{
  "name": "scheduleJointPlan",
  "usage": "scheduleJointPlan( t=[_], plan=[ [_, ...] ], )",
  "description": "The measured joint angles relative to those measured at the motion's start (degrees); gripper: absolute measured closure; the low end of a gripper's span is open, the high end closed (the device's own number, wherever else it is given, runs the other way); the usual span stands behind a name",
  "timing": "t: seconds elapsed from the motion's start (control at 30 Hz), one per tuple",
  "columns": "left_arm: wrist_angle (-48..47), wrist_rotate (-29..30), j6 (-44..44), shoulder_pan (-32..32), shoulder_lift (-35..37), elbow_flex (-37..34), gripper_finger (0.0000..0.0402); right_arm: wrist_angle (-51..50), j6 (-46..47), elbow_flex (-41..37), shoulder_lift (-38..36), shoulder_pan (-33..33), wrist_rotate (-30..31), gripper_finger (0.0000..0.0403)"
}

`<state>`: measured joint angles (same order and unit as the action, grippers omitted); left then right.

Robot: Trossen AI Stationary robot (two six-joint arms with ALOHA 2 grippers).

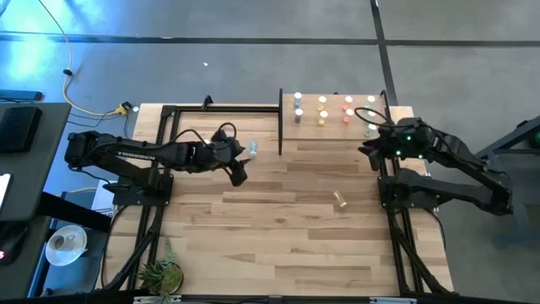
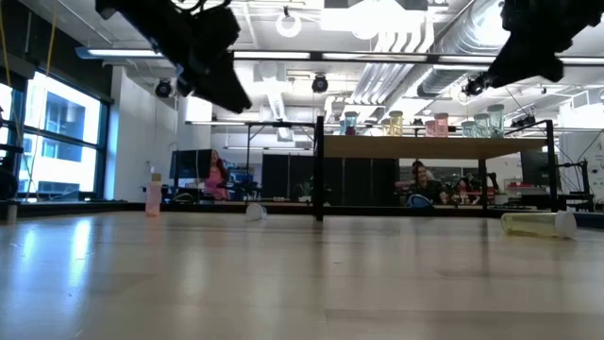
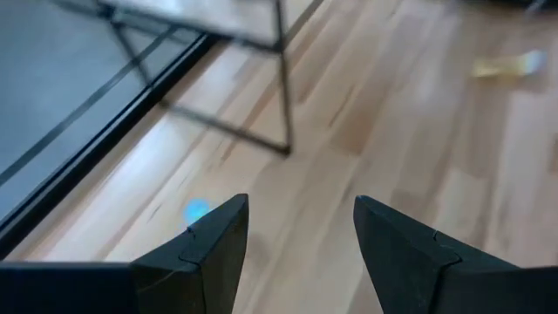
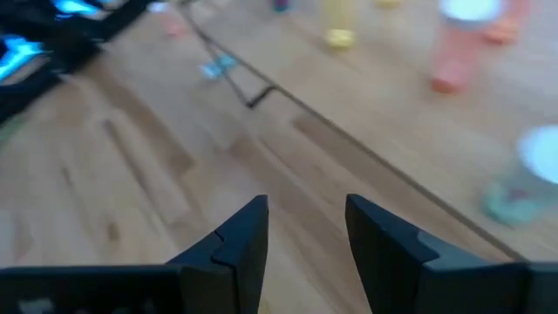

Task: Pick and place medicine bottles onto shelf by color
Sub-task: Put the pink medicine bottle aligned with the other pink medicine bottle on the shelf

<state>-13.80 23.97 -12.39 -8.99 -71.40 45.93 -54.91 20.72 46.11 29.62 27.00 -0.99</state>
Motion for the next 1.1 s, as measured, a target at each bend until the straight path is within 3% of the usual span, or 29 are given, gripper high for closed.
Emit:
scheduleJointPlan(
  t=[0.2,0.63,0.83,1.1],
  plan=[
    [-10.38,3.92,-4.51,0.00,1.36,0.00,0.0204,12.64,-1.11,-7.83,-2.00,-5.16,-3.75,0.0256],
    [-27.49,9.48,-16.53,1.16,1.40,-1.23,0.0204,28.98,-1.23,-18.42,-1.94,-15.66,-3.86,0.0256],
    [-28.81,10.77,-27.25,5.10,1.38,-6.31,0.0204,32.91,-1.33,-21.14,-1.81,-18.51,-3.45,0.0256],
    [-28.81,16.78,-46.82,11.66,1.38,-12.17,0.0204,33.02,-1.72,-21.13,-1.83,-20.19,2.53,0.0256]
  ],
)
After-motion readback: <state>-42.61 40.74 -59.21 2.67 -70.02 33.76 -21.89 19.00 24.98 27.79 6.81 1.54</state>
